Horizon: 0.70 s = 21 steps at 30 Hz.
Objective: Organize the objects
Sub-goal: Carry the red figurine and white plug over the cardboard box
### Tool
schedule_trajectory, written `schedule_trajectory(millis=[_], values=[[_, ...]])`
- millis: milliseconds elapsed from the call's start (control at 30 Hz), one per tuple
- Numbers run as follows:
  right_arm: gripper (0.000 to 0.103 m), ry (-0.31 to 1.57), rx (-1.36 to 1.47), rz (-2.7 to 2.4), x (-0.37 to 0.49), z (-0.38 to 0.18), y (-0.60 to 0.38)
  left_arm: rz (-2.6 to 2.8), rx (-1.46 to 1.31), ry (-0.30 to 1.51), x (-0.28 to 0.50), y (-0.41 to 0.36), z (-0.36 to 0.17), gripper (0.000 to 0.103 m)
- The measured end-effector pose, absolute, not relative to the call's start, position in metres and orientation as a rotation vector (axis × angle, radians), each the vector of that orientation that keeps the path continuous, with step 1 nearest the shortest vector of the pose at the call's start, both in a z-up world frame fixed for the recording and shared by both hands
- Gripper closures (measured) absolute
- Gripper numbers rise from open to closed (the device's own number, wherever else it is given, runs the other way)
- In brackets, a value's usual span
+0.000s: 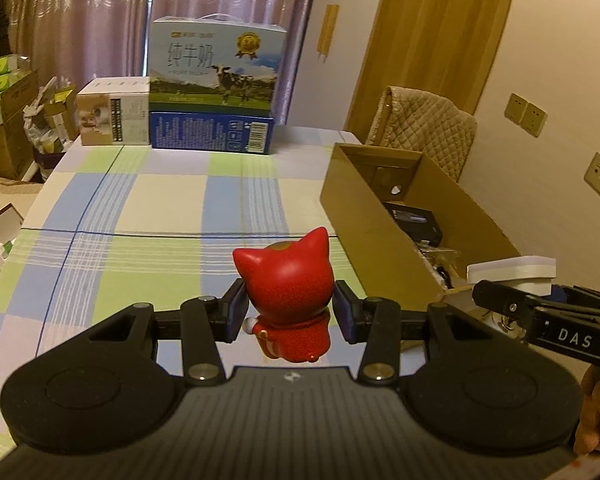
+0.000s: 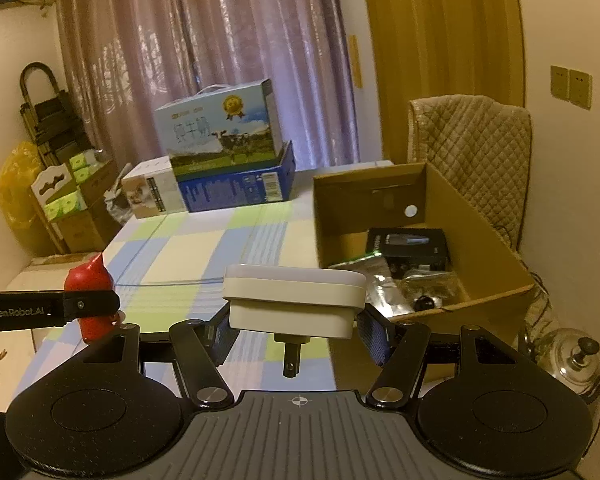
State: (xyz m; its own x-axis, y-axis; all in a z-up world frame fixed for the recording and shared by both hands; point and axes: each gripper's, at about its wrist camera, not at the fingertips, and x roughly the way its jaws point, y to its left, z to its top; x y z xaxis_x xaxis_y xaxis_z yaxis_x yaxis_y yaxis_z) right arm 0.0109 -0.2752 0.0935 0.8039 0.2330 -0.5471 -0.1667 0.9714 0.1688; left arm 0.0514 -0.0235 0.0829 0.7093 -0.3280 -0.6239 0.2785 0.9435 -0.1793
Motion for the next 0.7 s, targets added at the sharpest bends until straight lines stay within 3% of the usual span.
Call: schedule_trajectory(millis=[700], values=[[0.042,0.560,0.145,0.069,0.030,0.116,-0.371,-0.491,-0.035,0.691,0.074,-0.109,0.104,0.063]])
